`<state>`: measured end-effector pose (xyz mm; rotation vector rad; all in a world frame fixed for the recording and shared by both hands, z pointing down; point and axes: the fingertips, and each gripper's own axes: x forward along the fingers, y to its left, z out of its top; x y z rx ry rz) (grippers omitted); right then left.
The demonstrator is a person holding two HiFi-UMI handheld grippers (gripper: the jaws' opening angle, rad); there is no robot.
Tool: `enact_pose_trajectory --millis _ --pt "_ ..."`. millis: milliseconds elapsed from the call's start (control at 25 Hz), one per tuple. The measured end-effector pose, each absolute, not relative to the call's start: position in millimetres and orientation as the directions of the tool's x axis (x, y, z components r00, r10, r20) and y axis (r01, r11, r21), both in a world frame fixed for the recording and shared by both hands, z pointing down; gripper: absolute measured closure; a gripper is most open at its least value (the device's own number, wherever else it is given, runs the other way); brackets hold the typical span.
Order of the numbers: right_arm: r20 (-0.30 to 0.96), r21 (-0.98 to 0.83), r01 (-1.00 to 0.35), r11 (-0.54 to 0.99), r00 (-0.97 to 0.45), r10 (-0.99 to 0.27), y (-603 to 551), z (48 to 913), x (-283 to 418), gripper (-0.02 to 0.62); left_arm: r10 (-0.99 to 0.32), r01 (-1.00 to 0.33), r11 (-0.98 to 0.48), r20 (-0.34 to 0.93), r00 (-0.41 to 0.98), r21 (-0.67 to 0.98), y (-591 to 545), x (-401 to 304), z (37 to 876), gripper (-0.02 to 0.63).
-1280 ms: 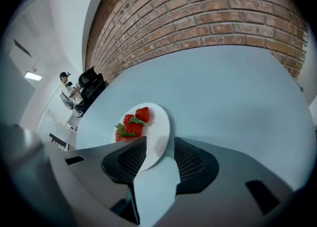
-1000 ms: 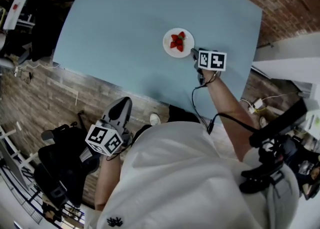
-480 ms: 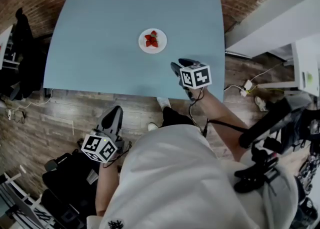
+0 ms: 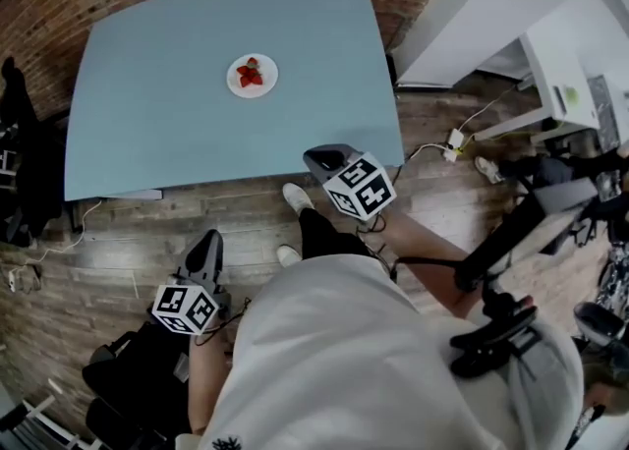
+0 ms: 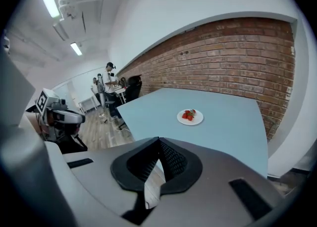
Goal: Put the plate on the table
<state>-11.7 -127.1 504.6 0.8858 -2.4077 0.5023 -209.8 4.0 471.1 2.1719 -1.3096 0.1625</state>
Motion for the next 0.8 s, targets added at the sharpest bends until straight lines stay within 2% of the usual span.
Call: enact_pose_trajectory --millis 440,800 --pt "0.516 -0.099 -0.624 0.775 -0.698 -0.496 -57.4 472.3 1.5 0.589 -0.684 -0.789 -0.451 0.406 0.606 0.418 30.8 -170.0 468.9 0.606" --pt "0.488 -0.097 -0.594 0.798 -0.727 -0.482 -43.0 463.1 -4.1 0.589 -0.669 -0.787 -0.466 0.421 0.612 0.404 46.1 -161.7 469.3 0.606"
